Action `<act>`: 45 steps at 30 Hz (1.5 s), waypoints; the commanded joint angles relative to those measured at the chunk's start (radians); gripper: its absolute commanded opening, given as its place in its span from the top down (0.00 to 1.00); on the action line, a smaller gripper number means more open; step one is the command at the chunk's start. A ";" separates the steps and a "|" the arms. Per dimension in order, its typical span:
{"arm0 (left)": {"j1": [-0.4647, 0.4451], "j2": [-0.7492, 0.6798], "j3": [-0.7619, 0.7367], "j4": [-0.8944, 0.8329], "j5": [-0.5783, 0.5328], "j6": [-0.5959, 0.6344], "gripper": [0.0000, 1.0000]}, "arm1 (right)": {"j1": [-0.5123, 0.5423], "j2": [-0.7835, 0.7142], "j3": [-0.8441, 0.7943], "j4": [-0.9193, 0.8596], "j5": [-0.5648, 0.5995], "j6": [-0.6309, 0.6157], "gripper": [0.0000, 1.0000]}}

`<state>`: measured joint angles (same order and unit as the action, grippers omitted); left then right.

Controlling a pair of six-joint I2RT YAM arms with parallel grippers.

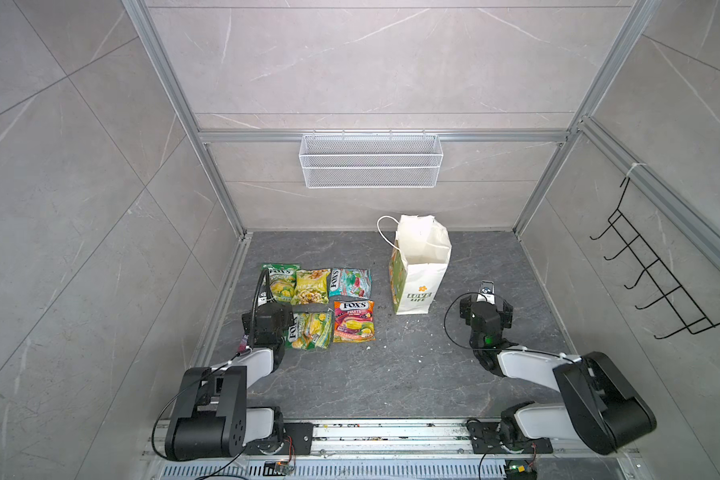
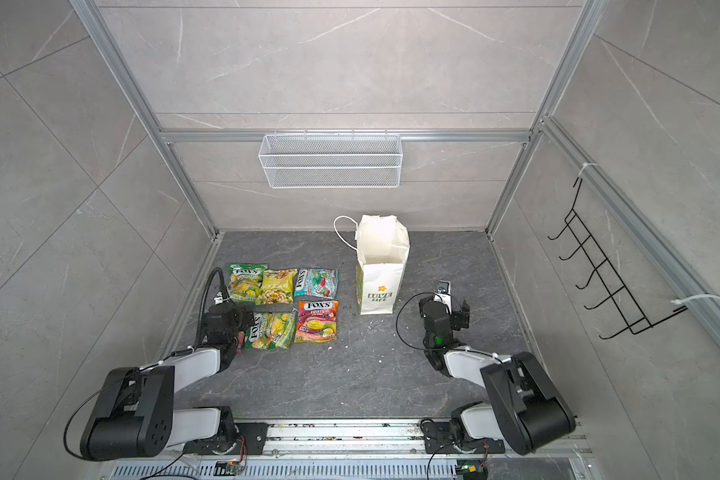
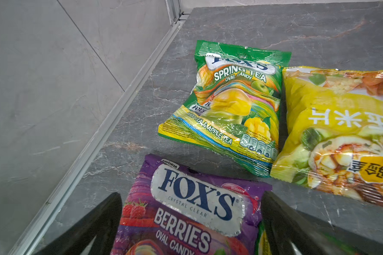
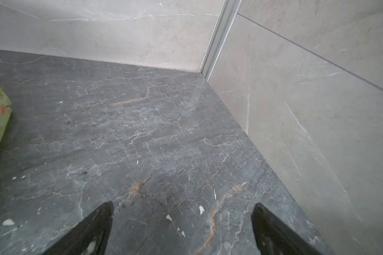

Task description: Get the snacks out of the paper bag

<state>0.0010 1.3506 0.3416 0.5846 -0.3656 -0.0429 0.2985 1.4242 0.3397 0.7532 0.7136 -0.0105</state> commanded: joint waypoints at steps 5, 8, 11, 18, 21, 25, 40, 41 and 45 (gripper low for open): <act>0.039 0.139 -0.023 0.331 0.215 0.009 0.01 | -0.033 -0.002 -0.063 0.207 -0.157 0.017 0.00; 0.037 0.150 0.000 0.292 0.282 0.042 0.00 | -0.047 0.005 -0.081 0.247 -0.242 0.004 0.00; 0.039 0.153 0.009 0.285 0.304 0.046 0.00 | -0.058 0.043 -0.109 0.335 -0.400 -0.048 0.00; 0.043 0.152 0.017 0.265 0.309 0.043 0.00 | -0.116 0.087 -0.073 0.293 -0.394 0.020 0.00; 0.058 0.156 0.028 0.253 0.322 0.032 0.00 | -0.155 0.097 0.001 0.172 -0.412 0.059 0.00; 0.062 0.154 0.029 0.246 0.327 0.029 0.00 | -0.168 0.094 -0.001 0.167 -0.421 0.067 0.00; 0.063 0.152 0.026 0.248 0.327 0.030 0.00 | -0.168 0.093 -0.005 0.174 -0.420 0.063 0.00; 0.063 0.153 0.026 0.248 0.327 0.030 0.00 | -0.167 0.093 -0.005 0.174 -0.421 0.063 0.00; 0.063 0.154 0.028 0.247 0.330 0.029 0.00 | -0.168 0.093 -0.005 0.174 -0.421 0.063 0.01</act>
<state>0.0605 1.5017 0.3443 0.7937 -0.0490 -0.0177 0.1303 1.5146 0.3290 0.9379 0.2981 0.0341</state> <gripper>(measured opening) 0.997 0.995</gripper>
